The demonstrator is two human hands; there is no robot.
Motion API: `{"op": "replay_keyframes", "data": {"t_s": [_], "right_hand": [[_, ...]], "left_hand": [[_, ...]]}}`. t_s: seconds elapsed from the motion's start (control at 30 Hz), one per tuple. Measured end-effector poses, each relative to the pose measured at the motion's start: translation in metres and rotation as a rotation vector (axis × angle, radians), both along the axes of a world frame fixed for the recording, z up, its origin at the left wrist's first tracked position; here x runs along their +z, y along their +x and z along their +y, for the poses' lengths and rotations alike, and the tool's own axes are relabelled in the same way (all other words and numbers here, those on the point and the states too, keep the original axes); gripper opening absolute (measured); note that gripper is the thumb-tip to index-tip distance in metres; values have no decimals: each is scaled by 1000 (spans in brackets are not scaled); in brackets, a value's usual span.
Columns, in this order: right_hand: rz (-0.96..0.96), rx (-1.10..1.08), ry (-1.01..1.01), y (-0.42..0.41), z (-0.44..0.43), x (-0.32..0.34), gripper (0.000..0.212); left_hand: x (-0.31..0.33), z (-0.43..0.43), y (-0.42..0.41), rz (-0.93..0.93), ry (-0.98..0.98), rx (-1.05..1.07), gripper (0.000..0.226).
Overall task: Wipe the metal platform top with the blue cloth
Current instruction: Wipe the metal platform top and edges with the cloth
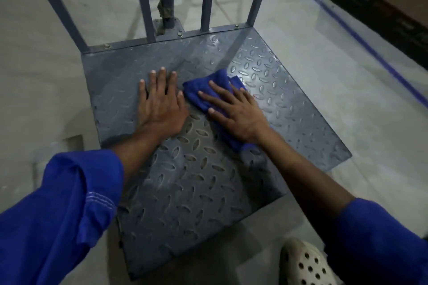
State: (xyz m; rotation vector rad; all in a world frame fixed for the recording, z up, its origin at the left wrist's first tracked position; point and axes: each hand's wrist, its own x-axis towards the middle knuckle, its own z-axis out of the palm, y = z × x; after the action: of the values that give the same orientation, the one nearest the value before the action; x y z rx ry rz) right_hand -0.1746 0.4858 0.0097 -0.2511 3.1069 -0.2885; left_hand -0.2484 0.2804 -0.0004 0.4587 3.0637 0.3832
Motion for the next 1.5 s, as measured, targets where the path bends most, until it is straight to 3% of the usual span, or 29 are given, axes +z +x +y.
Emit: {"op": "replay_keyframes", "data": {"t_s": [0.07,0.17,0.27,0.43,0.5,0.6,0.67,0.87,0.97,1.1,1.17,1.33,1.43,1.5], "right_hand": [[32,-38,-3,5,24,3,60],[26,-387,-62,12,62,6,57],[34,-693,-142,46,39,5,56],[22,-272,-114,133,-35,-7,59],[23,-339,-89,120,-6,-4,59],[-17,-694,-114,87,51,4,58],[5,-777,-145,89,39,4,58],[66,-348,-115,175,-142,-14,55],[60,-323,-114,146,-86,-10,57],[44,-698,-126,106,12,-4,59],[60,-807,-149,114,-6,-6,59],[53,-382,-96,167,-139,-14,57],[8,-276,-102,135,-106,-11,58],[-12,-391,-70,98,-59,-6,58]], "left_hand": [[0,-6,13,20,20,-21,64],[-3,-15,31,40,27,-51,65],[-3,-23,41,28,5,-80,66],[0,-27,45,5,-16,-101,68],[0,-30,49,-10,-28,-112,69],[-1,-39,55,-34,-47,-129,70],[-1,-41,58,-39,-56,-132,70],[-1,-46,55,-1,-36,-150,68],[-4,-64,50,34,-38,-84,70],[-4,-84,48,17,-6,18,75],[-3,-85,44,21,2,20,76],[2,-82,31,36,0,37,75],[3,-84,28,38,17,41,75],[2,-85,29,40,23,39,78]]}}
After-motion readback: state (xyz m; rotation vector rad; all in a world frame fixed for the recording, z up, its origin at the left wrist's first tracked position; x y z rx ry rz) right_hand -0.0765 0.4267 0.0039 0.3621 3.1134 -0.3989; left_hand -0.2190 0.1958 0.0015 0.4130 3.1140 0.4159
